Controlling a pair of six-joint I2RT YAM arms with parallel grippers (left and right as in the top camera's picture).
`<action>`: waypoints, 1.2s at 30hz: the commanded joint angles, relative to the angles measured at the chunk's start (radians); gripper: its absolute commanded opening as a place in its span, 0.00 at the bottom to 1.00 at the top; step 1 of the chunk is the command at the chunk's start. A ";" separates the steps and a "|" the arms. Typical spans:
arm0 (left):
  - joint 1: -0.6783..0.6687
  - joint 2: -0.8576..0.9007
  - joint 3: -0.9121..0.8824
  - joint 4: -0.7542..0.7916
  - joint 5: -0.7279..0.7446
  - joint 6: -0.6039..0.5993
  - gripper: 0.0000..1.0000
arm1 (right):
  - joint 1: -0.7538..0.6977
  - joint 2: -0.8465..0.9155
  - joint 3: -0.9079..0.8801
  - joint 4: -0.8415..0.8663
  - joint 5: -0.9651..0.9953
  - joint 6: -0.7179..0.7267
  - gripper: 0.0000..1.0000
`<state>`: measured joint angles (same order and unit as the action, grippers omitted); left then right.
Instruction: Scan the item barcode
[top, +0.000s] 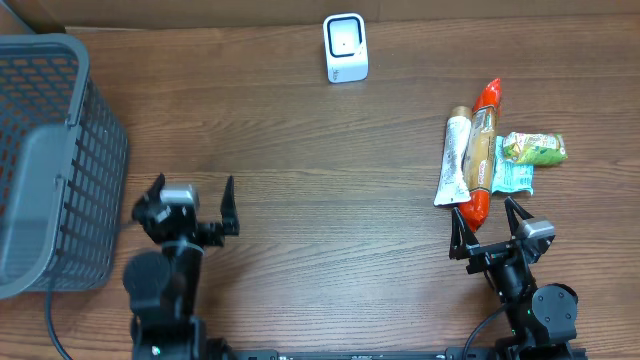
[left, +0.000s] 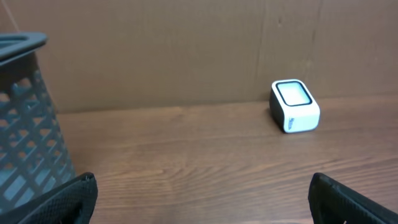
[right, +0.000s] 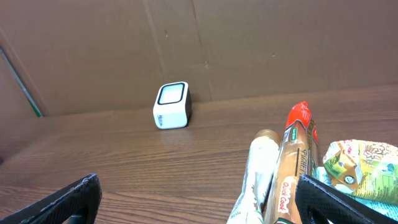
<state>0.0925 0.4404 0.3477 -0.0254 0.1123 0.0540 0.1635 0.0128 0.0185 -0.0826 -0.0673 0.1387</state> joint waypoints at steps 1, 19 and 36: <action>0.006 -0.120 -0.115 0.031 -0.031 0.063 1.00 | -0.003 -0.010 -0.011 0.004 0.013 0.003 1.00; 0.006 -0.422 -0.343 -0.047 -0.029 0.216 1.00 | -0.003 -0.010 -0.011 0.004 0.013 0.003 1.00; 0.006 -0.436 -0.343 -0.047 -0.034 0.219 1.00 | -0.003 -0.010 -0.011 0.004 0.013 0.003 1.00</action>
<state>0.0925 0.0166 0.0116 -0.0746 0.0677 0.2478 0.1635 0.0128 0.0189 -0.0830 -0.0631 0.1383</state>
